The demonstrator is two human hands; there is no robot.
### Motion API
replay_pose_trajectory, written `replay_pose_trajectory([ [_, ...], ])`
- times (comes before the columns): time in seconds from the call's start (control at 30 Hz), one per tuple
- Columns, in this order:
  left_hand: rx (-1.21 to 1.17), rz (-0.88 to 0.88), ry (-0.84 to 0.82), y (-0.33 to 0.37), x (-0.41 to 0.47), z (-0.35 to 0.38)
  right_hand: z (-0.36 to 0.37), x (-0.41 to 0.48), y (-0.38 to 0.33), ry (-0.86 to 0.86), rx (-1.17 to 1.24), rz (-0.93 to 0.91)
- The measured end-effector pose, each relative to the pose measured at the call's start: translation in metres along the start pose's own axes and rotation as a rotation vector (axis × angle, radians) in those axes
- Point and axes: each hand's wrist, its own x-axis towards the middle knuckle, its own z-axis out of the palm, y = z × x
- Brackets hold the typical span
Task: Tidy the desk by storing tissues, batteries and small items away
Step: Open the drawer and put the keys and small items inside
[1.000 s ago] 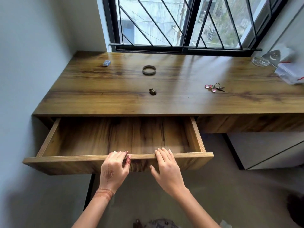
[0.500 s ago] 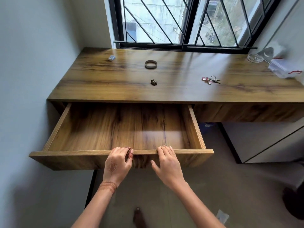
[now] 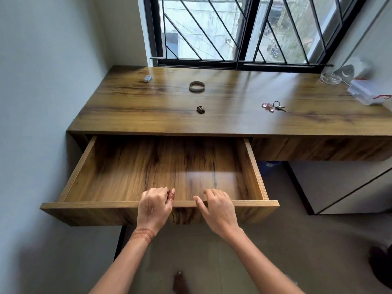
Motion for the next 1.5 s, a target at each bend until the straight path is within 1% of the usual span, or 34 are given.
replay_pose_trajectory([
  [0.13, 0.020, 0.052, 0.041, 0.006, 0.038, -0.002, -0.007, 0.034, 0.002, 0.025, 0.044, 0.019],
  [0.23, -0.006, 0.030, 0.045, 0.008, 0.077, -0.001, -0.014, 0.069, 0.008, 0.041, 0.071, 0.051],
  [0.37, -0.030, 0.046, 0.089, 0.015, 0.129, 0.004, -0.027, 0.114, 0.023, 0.092, 0.148, 0.107],
  [0.6, -0.025, 0.050, 0.011, 0.039, 0.194, 0.015, -0.054, 0.177, 0.064, 0.142, 0.128, 0.191],
  [0.73, -0.035, 0.047, -0.033, 0.054, 0.235, 0.029, -0.064, 0.218, 0.103, 0.176, 0.105, 0.248],
  [0.83, -0.056, 0.011, -0.061, 0.064, 0.265, 0.041, -0.072, 0.250, 0.141, 0.220, 0.079, 0.293],
  [0.97, -0.062, -0.052, -0.120, 0.075, 0.307, 0.063, -0.082, 0.293, 0.201, 0.276, 0.033, 0.394],
  [1.1, -0.129, -0.092, -0.145, 0.082, 0.343, 0.084, -0.086, 0.331, 0.253, 0.319, 0.028, 0.496],
  [1.17, -0.145, -0.119, -0.164, 0.082, 0.358, 0.094, -0.085, 0.346, 0.275, 0.320, 0.049, 0.563],
  [1.27, -0.103, -0.125, -0.181, 0.082, 0.368, 0.104, -0.082, 0.362, 0.297, 0.297, 0.099, 0.639],
  [1.37, -0.089, -0.117, -0.135, 0.081, 0.372, 0.111, -0.073, 0.370, 0.310, 0.246, 0.088, 0.658],
  [1.43, -0.088, -0.123, -0.105, 0.082, 0.372, 0.113, -0.067, 0.371, 0.314, 0.301, 0.037, 0.632],
  [1.5, -0.117, -0.151, -0.079, 0.083, 0.372, 0.115, -0.067, 0.370, 0.314, 0.423, 0.014, 0.602],
])
